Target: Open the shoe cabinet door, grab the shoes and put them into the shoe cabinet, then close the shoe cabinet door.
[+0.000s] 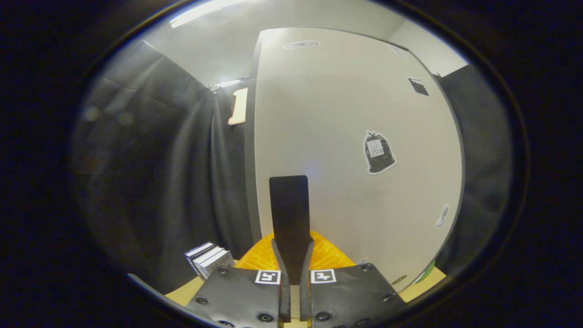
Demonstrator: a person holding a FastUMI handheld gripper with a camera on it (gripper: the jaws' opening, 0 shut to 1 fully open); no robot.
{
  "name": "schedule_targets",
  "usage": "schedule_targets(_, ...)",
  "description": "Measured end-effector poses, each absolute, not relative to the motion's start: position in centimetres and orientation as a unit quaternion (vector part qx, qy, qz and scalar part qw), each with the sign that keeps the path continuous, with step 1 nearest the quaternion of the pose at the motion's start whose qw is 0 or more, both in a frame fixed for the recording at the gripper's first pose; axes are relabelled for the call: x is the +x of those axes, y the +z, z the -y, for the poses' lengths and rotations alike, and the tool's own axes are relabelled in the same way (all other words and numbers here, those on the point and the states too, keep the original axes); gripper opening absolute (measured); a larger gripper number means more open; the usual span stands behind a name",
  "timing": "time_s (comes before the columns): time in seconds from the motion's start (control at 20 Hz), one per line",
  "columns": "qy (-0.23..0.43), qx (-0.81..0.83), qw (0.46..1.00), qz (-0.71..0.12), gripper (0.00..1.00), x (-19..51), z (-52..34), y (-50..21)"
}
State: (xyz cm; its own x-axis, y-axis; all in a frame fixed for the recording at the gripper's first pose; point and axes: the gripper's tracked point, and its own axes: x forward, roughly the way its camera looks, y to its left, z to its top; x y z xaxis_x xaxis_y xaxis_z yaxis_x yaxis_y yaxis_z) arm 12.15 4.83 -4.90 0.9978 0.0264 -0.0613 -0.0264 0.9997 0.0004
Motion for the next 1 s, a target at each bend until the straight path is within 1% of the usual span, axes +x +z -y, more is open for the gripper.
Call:
schedule_targets(0.35,0.001,-0.012,1.000,-0.021,0.09,10.3,-4.5,-4.2)
schedule_targets(1.0,-0.024,-0.009,1.000,-0.018,0.09,4.0,-1.6,-3.4)
